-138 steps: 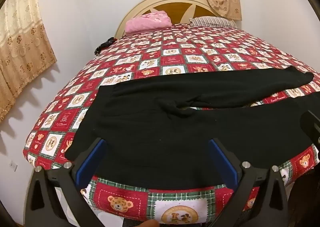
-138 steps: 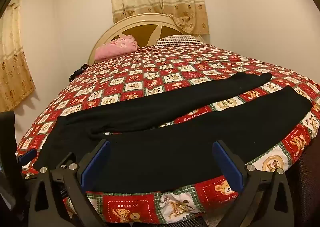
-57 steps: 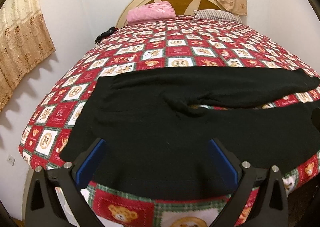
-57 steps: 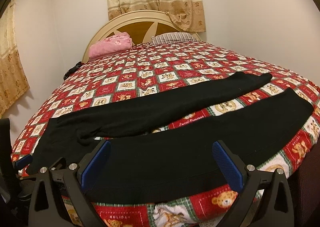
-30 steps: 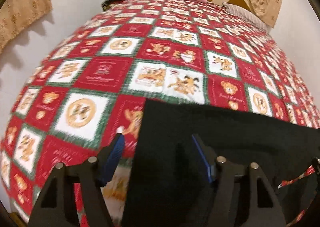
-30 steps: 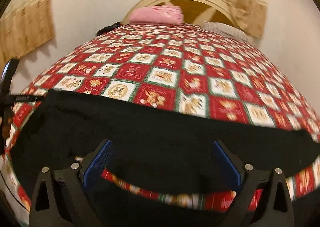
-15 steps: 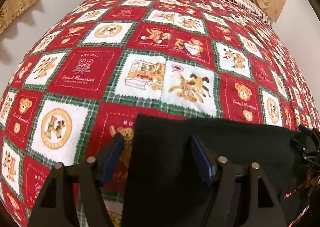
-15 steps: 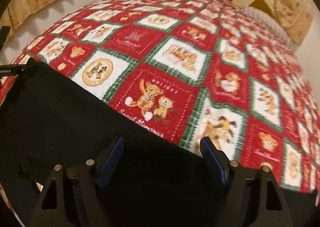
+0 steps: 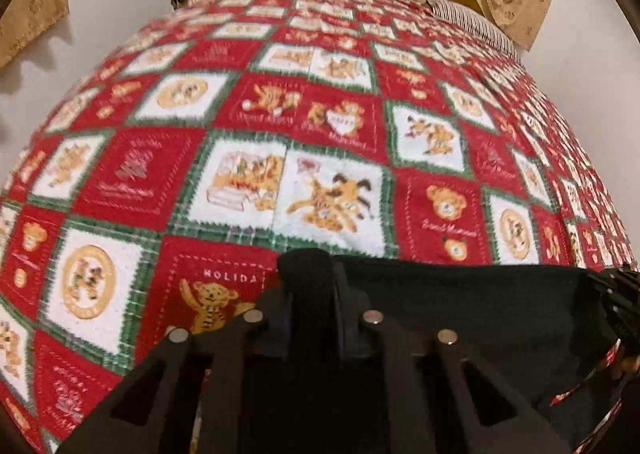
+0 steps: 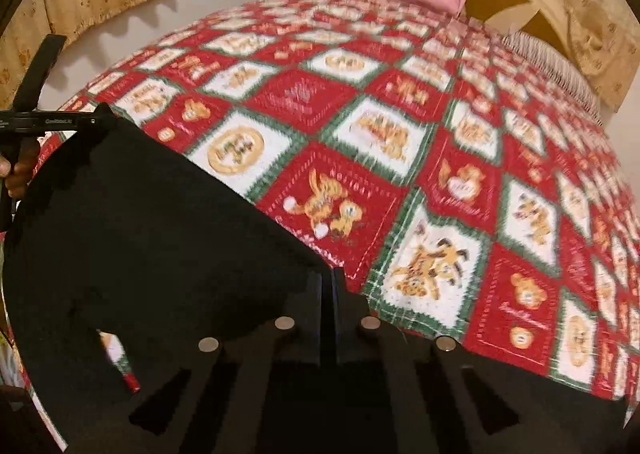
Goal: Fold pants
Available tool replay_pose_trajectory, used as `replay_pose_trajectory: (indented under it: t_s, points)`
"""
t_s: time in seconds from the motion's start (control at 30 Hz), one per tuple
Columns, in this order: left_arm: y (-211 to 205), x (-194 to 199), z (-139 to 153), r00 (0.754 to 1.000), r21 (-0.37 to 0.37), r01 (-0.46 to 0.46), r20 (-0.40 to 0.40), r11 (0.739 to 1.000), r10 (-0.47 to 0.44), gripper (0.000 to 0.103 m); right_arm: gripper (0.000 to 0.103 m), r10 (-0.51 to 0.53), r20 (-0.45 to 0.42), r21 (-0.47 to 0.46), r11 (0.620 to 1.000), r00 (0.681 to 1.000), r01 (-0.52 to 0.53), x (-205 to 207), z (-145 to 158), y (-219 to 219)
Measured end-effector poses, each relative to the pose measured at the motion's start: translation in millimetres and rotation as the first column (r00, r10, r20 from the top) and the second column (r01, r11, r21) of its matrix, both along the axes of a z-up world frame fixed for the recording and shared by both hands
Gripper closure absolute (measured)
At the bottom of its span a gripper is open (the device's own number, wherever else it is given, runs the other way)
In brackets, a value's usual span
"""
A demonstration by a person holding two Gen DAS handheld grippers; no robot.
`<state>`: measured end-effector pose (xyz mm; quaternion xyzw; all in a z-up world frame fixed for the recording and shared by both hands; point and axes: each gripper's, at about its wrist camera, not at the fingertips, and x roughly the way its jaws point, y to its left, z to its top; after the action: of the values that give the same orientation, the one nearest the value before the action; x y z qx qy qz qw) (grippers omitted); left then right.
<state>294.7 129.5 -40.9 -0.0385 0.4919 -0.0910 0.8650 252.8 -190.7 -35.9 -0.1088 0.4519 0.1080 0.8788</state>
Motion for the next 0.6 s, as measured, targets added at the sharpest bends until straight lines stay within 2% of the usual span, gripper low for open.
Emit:
replay_pose_trajectory:
  t_s: [0.17, 0.37, 0.5, 0.6]
  points:
    - [4.5, -18.7, 31.3, 0.995, -0.021, -0.006, 0.103, 1.000, 0.008, 0.085, 0.099, -0.020, 0.084, 0.023, 1.000, 0.996, 0.018, -24.9, 35.3, 1.4]
    - [10.5, -53.0, 59.7, 0.977, -0.030, 0.004, 0.213, 1.000, 0.002, 0.085, 0.099, -0.025, 0.141, 0.061, 0.998, 0.990, 0.017, -60.0, 57.8, 8.3]
    - [20.8, -88.1, 76.3, 0.961, -0.052, 0.014, 0.277, 0.999, 0.001, 0.085, 0.099, -0.026, 0.200, 0.131, 0.991, 0.980, -0.001, -109.4, 77.1, 12.6]
    - [33.2, -121.4, 85.0, 0.949, -0.083, 0.022, 0.316, 0.996, 0.005, 0.085, 0.099, -0.008, 0.250, 0.136, 0.990, 0.968, -0.027, -152.2, 84.8, 22.2]
